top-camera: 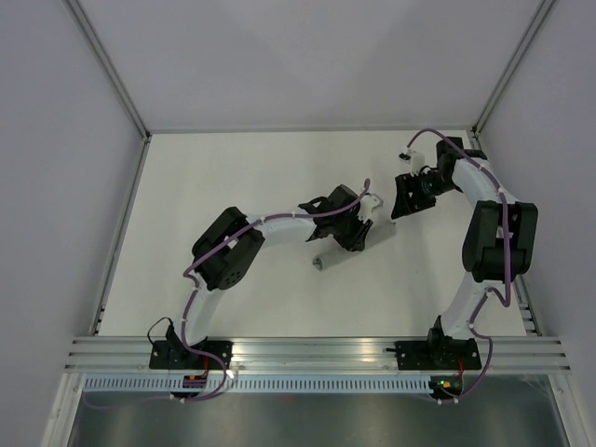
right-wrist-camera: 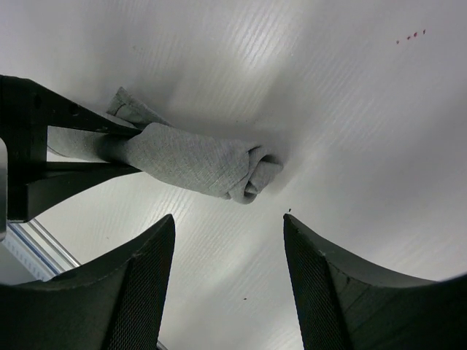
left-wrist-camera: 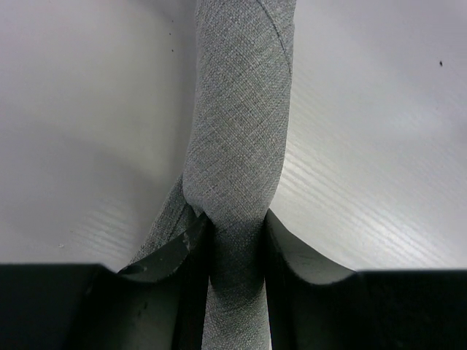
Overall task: Fold the napkin, place the utensils inside, and roll it up
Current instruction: Roll the napkin with the utensil
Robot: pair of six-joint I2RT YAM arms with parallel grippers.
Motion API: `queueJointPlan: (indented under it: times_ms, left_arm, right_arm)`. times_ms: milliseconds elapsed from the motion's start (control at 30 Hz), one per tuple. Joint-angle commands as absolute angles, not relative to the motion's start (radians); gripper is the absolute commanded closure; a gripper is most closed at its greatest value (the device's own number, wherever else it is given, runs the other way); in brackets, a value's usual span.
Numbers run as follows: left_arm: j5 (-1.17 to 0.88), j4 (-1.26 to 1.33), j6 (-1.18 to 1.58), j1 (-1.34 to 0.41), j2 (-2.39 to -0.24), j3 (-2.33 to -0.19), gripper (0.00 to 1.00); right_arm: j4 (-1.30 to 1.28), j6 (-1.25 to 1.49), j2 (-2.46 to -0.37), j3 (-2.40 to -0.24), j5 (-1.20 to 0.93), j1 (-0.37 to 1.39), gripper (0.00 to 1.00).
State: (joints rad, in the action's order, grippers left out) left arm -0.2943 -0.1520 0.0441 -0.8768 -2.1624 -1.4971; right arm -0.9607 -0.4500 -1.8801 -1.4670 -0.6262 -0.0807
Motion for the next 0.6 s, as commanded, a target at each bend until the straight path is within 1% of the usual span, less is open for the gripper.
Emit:
queueJointPlan:
  times_ms: [0, 267, 400, 567]
  left_arm:
    - [-0.235, -0.184, 0.222, -0.89, -2.235, -1.509, 0.62]
    - [-0.189, -0.115, 0.42, -0.913, -2.273, -1.532, 0.61]
    - [-0.149, -0.104, 0.474, -0.937, -2.304, -1.572, 0.61]
    - [-0.146, -0.065, 0.566, -0.946, -2.322, -1.591, 0.6]
  right_arm:
    - [-0.959, -0.347, -1.841, -1.448, -0.574, -0.08, 0.33]
    - [-0.907, -0.221, -1.855, -1.376, -0.564, -0.081, 0.33]
    - [-0.873, -0.163, -1.878, -1.362, -0.568, -0.081, 0.33]
    - [-0.819, -0.091, -1.891, -1.329, -0.563, -0.08, 0.33]
